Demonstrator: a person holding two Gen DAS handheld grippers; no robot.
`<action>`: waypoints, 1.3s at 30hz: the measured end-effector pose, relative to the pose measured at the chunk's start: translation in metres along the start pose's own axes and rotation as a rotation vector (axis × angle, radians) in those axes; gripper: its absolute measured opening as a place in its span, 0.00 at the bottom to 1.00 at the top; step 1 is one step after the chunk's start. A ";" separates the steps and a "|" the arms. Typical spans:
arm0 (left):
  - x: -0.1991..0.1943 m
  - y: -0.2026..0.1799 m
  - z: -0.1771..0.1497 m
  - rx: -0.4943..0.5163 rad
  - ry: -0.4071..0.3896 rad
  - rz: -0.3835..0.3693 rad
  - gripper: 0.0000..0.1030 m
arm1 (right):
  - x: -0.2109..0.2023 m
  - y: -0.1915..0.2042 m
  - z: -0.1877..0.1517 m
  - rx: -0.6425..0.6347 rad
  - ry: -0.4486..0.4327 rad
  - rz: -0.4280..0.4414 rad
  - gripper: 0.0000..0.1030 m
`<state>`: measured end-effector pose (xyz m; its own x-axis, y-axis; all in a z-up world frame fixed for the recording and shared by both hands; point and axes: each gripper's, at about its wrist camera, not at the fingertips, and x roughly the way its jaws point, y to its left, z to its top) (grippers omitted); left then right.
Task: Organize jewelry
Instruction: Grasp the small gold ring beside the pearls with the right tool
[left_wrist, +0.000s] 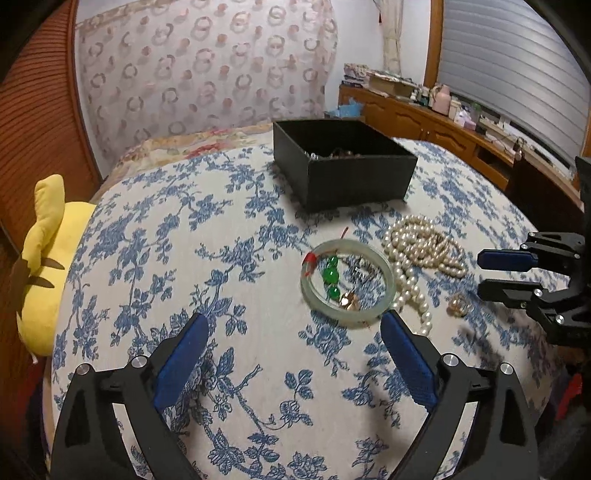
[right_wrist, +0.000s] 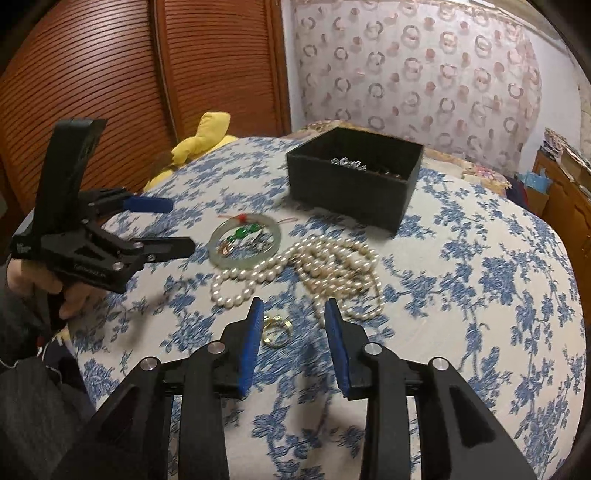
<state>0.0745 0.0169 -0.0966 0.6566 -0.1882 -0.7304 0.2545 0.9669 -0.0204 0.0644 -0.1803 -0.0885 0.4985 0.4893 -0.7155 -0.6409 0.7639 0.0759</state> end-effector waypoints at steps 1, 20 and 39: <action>0.001 0.000 -0.001 0.002 0.005 0.002 0.88 | 0.001 0.001 0.000 -0.005 0.007 0.003 0.35; 0.014 0.001 0.001 0.003 0.054 -0.036 0.88 | 0.020 0.009 -0.003 -0.083 0.091 -0.023 0.21; 0.029 -0.010 0.041 -0.009 0.025 -0.133 0.88 | 0.006 -0.004 -0.005 -0.044 0.042 -0.047 0.21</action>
<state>0.1199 -0.0055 -0.0893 0.5996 -0.3106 -0.7376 0.3320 0.9351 -0.1239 0.0669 -0.1822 -0.0961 0.5048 0.4344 -0.7460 -0.6424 0.7663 0.0115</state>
